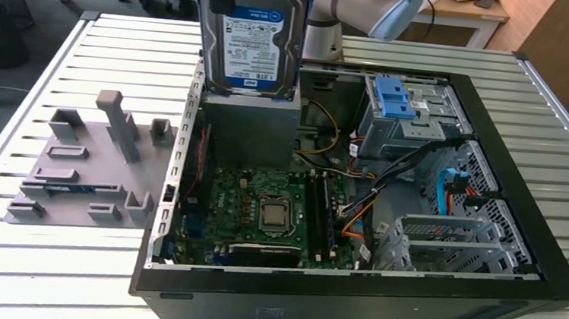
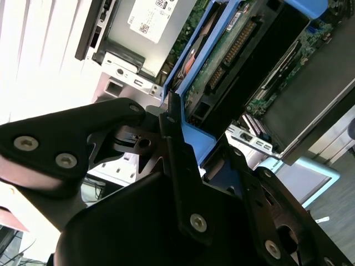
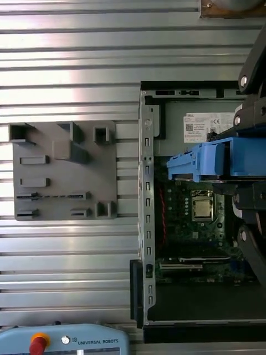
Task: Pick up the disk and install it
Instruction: 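Pick up the disk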
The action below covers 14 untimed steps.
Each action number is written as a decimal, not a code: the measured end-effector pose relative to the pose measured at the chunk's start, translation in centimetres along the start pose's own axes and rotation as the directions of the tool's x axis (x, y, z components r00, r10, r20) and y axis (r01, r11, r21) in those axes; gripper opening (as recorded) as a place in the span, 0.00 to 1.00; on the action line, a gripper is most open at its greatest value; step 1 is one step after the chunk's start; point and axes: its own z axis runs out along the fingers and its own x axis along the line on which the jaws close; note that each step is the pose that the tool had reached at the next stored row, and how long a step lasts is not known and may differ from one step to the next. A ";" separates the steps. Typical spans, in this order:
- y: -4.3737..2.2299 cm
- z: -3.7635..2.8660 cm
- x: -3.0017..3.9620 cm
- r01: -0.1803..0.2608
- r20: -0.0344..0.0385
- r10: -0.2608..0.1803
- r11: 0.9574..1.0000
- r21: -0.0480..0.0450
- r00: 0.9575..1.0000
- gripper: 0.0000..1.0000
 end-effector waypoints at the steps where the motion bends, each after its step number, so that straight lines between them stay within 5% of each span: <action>1: -0.19 0.00 0.06 0.000 0.000 0.000 1.000 0.000 1.000 0.36; 8: -1.00 0.09 0.73 0.000 0.004 0.000 1.000 0.000 1.000 0.36; 12: -1.16 0.13 1.30 0.000 0.031 0.000 1.000 -0.001 1.000 0.36; 14: -1.29 0.14 1.49 0.000 0.037 0.000 1.000 -0.001 0.999 0.36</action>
